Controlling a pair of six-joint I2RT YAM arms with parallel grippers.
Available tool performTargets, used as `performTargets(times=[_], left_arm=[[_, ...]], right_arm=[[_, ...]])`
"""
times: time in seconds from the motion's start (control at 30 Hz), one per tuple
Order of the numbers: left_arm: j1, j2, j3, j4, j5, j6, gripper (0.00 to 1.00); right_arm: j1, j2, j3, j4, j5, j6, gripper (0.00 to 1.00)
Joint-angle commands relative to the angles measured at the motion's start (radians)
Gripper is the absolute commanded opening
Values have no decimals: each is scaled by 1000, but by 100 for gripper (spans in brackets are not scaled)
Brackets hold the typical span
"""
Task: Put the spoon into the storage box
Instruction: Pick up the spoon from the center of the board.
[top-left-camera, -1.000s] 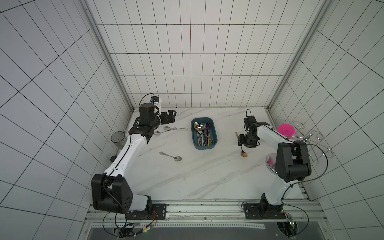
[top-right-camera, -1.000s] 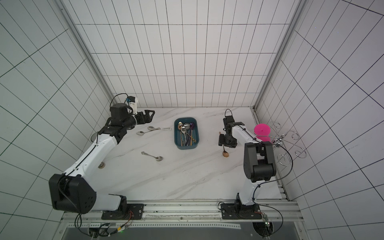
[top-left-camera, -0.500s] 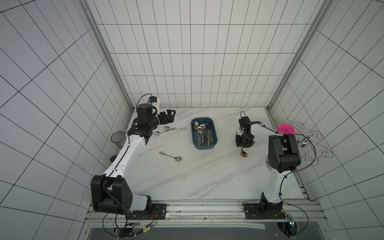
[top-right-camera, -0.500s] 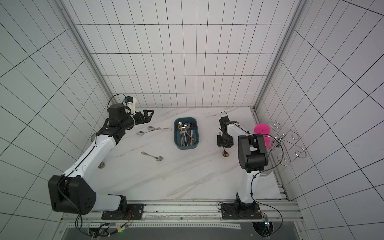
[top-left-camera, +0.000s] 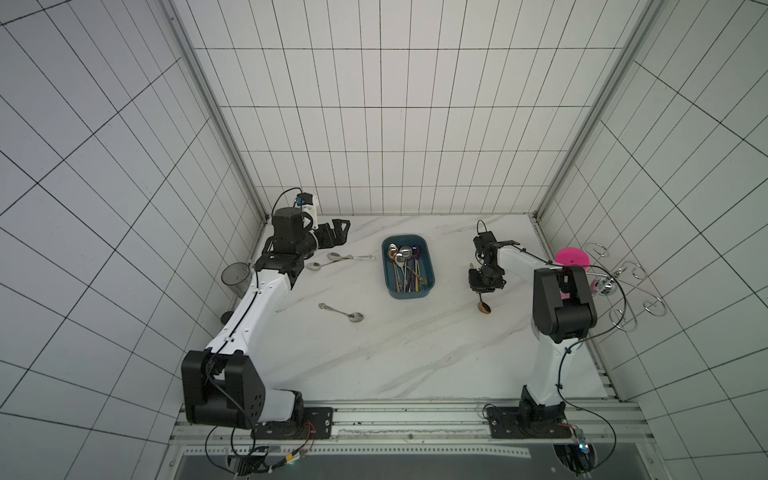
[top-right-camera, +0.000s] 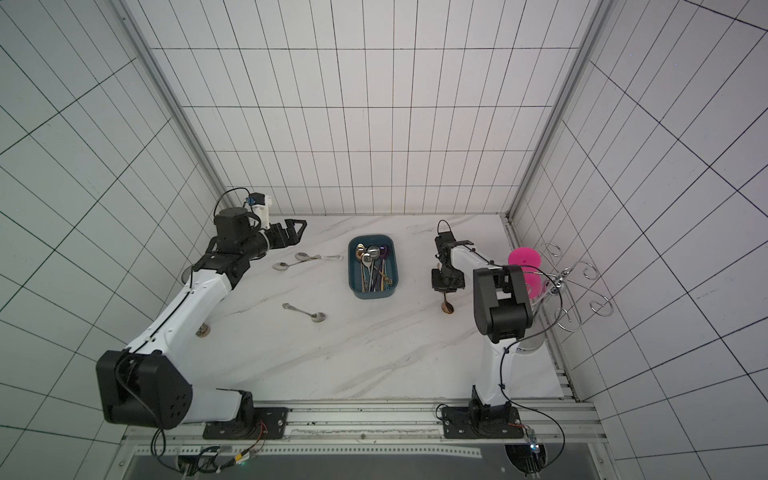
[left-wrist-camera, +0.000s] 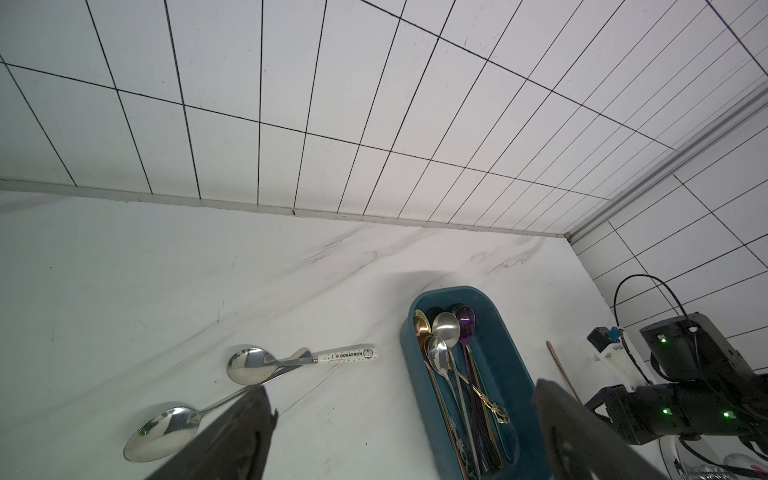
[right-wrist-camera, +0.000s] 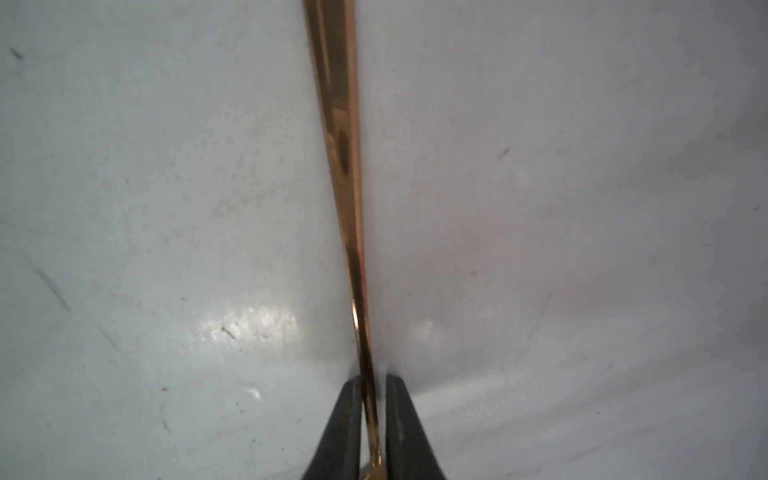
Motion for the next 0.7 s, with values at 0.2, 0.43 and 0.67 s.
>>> performTargets(times=[0.2,0.43,0.67], left_arm=[[12,-22,-7,15,51,44,99],[22,-20,44,-31,128,144,98],[22,-1,110,-111,208,216,98]], right_arm=[[63,-30,11,-36,85,-58,0],[137,-170,7,-66,92,-118,0],[256,-331,54,-105,108,-272,0]])
